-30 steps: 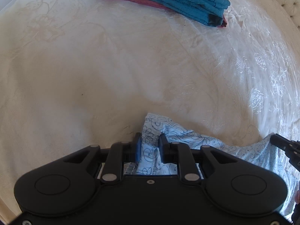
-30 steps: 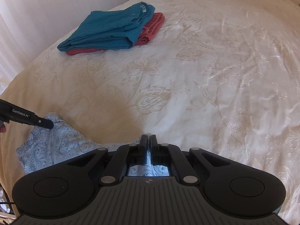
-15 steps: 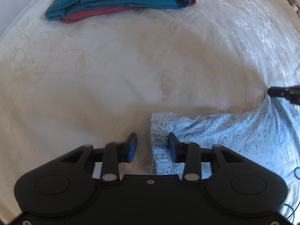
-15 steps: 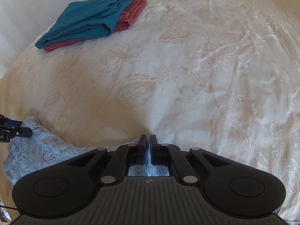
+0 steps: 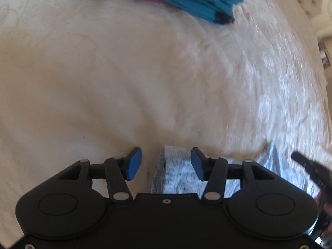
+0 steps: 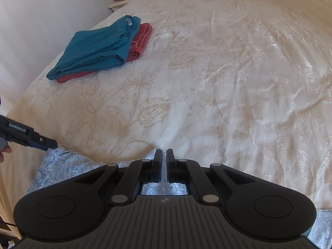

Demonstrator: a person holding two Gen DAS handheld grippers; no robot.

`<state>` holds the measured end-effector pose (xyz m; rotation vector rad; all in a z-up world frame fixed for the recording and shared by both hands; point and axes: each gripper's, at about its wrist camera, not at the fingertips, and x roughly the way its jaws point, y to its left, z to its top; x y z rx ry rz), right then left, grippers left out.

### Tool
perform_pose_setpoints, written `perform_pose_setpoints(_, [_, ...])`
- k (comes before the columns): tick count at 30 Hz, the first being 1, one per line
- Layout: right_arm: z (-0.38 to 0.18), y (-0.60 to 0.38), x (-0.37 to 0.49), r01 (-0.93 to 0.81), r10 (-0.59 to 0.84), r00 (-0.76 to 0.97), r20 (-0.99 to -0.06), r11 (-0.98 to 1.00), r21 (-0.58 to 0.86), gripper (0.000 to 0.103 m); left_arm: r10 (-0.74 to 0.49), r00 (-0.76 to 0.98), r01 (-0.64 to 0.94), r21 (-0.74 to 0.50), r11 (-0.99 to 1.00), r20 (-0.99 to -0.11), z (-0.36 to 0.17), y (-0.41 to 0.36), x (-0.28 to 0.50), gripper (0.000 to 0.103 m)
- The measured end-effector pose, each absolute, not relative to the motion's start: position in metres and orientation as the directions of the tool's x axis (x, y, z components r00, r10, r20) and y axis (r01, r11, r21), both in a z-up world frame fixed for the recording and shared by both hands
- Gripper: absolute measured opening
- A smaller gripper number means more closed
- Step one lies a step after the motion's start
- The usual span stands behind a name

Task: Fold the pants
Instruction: 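Open the left gripper and release the fabric onto the bed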

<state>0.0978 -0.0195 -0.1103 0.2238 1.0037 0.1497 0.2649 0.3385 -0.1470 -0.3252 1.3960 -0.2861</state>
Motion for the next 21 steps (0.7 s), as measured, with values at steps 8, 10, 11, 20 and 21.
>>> perform_pose_setpoints(8, [-0.087,0.001,0.058,-0.02,0.253,0.558,-0.79,0.956,0.292,0.004,-0.336,0.24,0.049,-0.334,0.941,-0.911,-0.12,0.349,0.233,0.061])
perform_pose_setpoints(10, [-0.082,0.007,0.048,-0.027,0.264,0.565,-0.782,0.953,0.302,0.004,-0.349,0.224,0.054,-0.346,0.937,-0.91,-0.12,0.345,0.208,0.061])
perform_pose_setpoints(11, [-0.079,0.01,0.043,-0.028,0.272,0.566,-0.778,0.95,0.312,0.004,-0.359,0.211,0.042,-0.358,0.933,-0.909,-0.121,0.344,0.196,0.061])
perform_pose_setpoints(20, [-0.066,0.026,0.007,-0.016,0.293,0.567,-0.77,0.938,0.345,0.004,-0.408,0.147,-0.053,-0.42,0.906,-0.901,-0.142,0.335,0.129,0.061])
perform_pose_setpoints(21, [-0.066,0.028,0.004,-0.014,0.289,0.566,-0.772,0.94,0.342,0.004,-0.413,0.148,-0.053,-0.424,0.904,-0.899,-0.143,0.334,0.127,0.061])
